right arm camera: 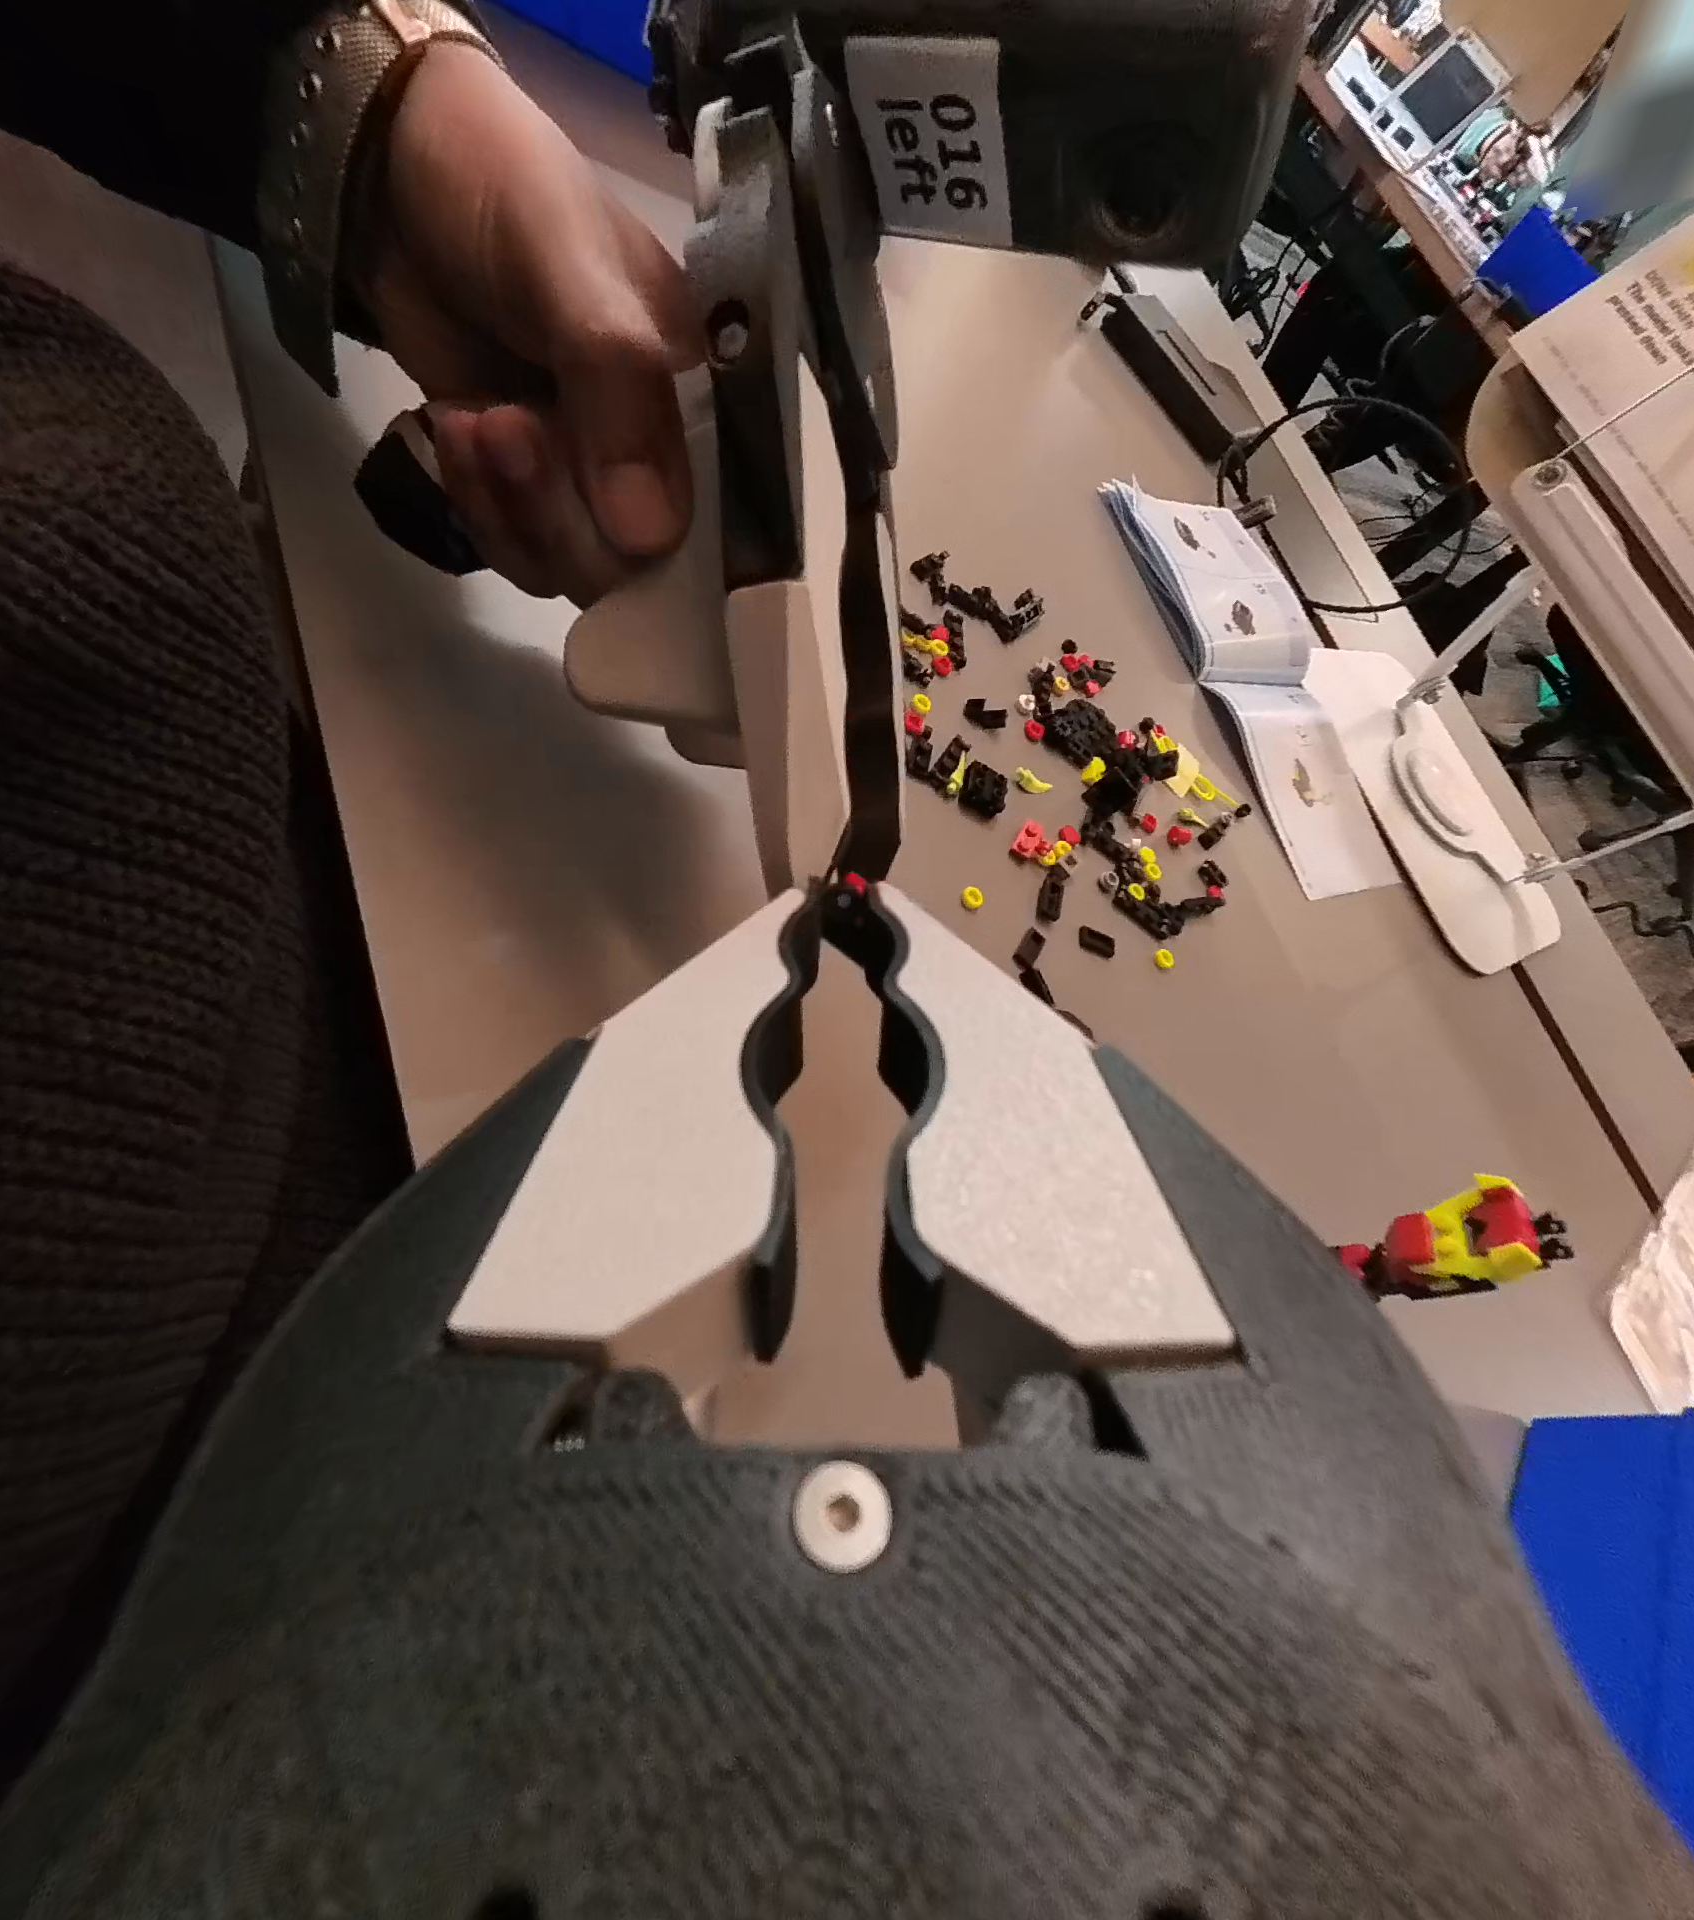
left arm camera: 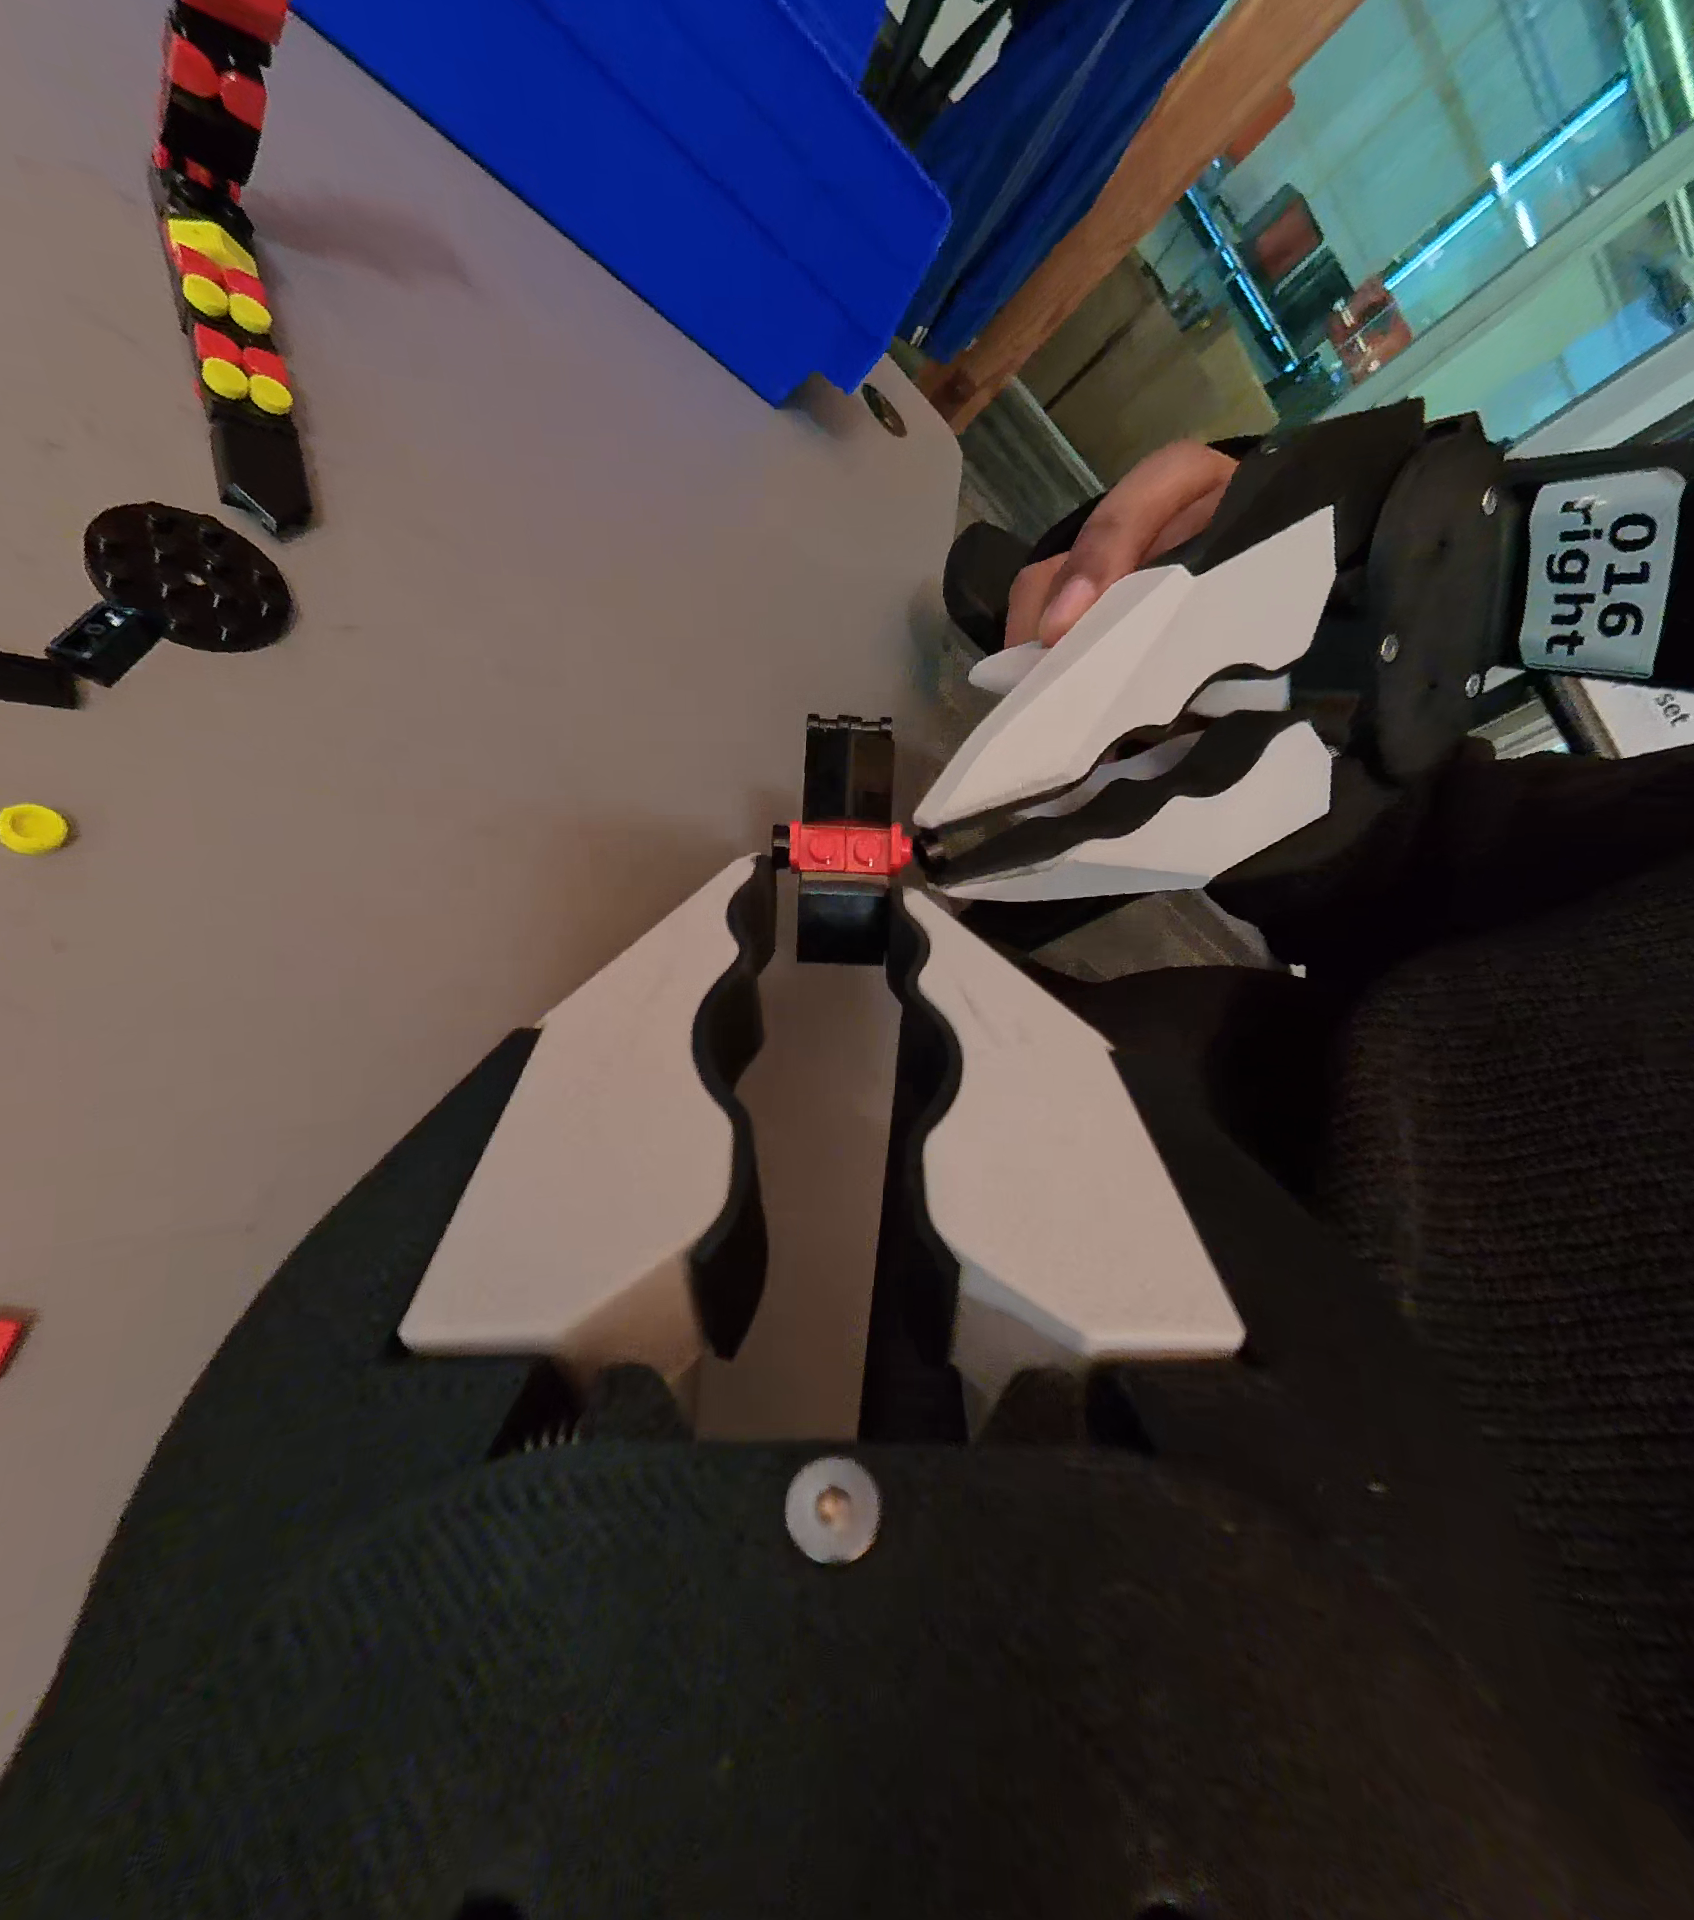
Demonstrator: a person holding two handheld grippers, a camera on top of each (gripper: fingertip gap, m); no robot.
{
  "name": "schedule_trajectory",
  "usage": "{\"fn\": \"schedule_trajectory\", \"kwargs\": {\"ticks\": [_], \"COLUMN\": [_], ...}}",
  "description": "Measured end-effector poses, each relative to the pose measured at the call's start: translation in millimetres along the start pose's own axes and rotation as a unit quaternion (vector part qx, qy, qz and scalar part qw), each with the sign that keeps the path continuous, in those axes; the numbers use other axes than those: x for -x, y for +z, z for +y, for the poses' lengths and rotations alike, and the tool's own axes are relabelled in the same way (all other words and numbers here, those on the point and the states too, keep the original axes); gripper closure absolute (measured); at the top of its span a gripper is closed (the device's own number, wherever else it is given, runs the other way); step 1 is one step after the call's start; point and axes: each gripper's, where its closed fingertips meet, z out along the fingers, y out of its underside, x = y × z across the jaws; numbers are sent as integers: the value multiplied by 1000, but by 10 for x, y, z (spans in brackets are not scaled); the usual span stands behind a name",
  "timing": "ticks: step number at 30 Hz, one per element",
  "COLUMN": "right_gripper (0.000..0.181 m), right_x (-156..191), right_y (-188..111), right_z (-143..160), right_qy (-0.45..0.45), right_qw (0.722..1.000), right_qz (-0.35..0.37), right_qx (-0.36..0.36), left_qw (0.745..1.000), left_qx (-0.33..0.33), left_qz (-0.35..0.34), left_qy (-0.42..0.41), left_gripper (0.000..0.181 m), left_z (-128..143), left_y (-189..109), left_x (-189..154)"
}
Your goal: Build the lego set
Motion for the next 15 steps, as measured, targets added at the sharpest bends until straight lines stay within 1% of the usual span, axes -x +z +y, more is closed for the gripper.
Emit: {"fn": "schedule_trajectory", "kwargs": {"ticks": [7,15], "right_gripper": [176,176], "right_x": [-14,-15], "right_y": [18,45], "right_z": [39,92], "right_qy": [-2,-16], "right_qw": [1000,999], "right_qz": [7,17], "right_qx": [14,38], "left_qw": [1000,996], "left_qx": [2,5], "left_qz": [-21,-62], "left_qy": [18,58], "left_gripper": [163,163], "left_z": [8,12], "left_y": [14,15], "left_x": [17,69]}}
